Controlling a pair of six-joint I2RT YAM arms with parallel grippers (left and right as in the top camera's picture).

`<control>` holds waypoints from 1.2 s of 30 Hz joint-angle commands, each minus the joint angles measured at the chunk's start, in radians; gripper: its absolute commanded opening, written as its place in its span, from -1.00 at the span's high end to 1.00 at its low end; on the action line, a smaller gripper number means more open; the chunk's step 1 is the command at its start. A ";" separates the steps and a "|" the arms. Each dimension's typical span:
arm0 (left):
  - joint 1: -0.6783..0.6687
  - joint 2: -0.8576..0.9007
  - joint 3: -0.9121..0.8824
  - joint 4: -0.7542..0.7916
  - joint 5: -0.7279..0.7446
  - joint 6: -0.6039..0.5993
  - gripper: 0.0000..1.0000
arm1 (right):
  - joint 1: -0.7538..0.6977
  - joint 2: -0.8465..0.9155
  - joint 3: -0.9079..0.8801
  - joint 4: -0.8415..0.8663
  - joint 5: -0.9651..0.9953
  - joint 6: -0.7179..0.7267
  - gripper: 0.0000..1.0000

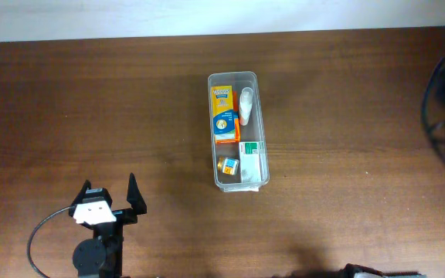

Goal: Pack container

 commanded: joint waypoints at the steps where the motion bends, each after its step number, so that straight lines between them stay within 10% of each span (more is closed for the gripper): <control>1: -0.004 -0.010 -0.007 0.001 -0.007 0.016 -0.99 | 0.050 -0.148 -0.185 0.021 -0.010 -0.006 -0.97; 22: -0.004 -0.010 -0.007 0.001 -0.007 0.016 -0.99 | 0.095 -0.956 -1.080 0.769 -0.309 -0.253 -0.97; 36: -0.004 -0.010 -0.007 0.001 -0.007 0.016 -0.99 | 0.234 -1.123 -1.281 0.856 -0.320 -0.253 -0.97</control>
